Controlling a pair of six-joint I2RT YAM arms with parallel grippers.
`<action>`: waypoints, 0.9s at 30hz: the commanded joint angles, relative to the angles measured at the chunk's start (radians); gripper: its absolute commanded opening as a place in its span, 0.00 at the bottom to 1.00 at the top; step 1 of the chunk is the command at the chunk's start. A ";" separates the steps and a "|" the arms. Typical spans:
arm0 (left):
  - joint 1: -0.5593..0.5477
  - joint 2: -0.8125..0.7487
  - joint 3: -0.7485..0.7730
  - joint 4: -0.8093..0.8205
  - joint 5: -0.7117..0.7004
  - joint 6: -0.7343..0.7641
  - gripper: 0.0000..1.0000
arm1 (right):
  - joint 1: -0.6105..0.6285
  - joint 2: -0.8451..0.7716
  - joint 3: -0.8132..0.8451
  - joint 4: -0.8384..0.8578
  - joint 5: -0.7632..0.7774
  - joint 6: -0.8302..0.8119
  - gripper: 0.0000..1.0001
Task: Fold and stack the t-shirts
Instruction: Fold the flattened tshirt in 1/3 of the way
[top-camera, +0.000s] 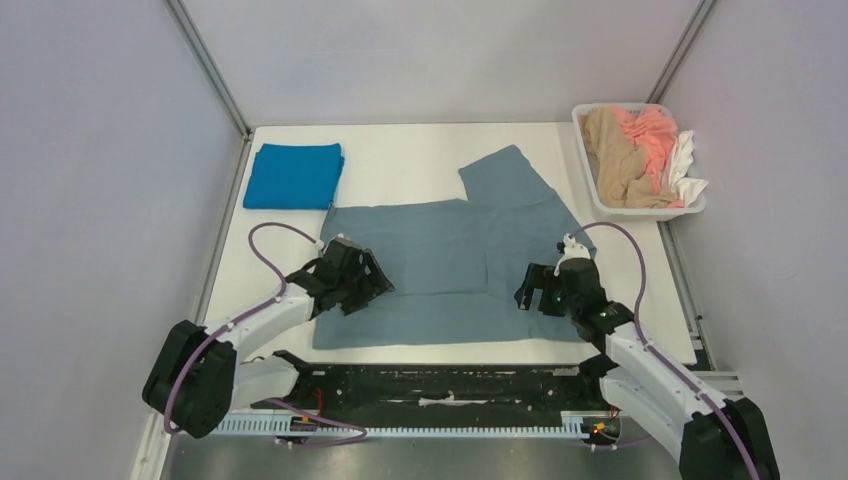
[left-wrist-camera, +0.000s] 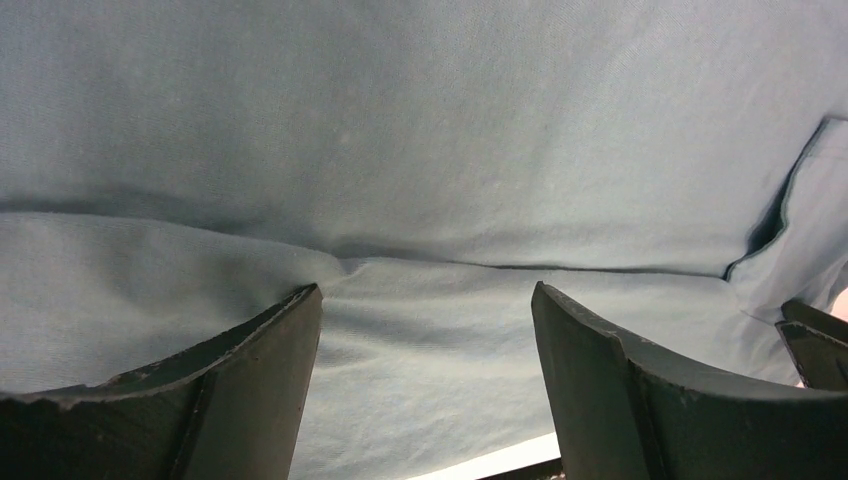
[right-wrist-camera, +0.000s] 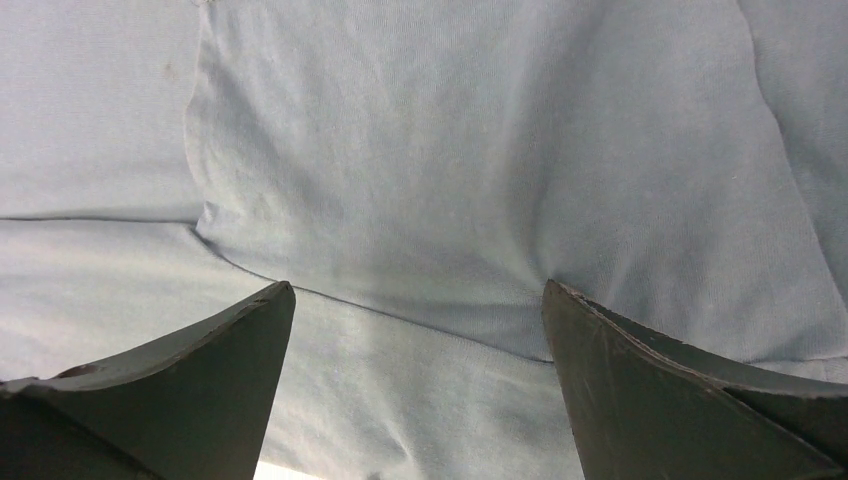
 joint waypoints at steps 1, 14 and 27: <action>-0.007 -0.007 -0.041 -0.172 -0.046 0.000 0.85 | 0.025 -0.074 -0.062 -0.323 -0.009 0.137 0.98; -0.009 -0.123 -0.028 -0.258 -0.042 0.023 0.85 | 0.030 -0.242 -0.071 -0.459 0.064 0.218 0.98; 0.106 -0.014 0.264 -0.166 -0.236 0.169 0.86 | 0.030 -0.200 0.197 -0.143 0.208 0.022 0.98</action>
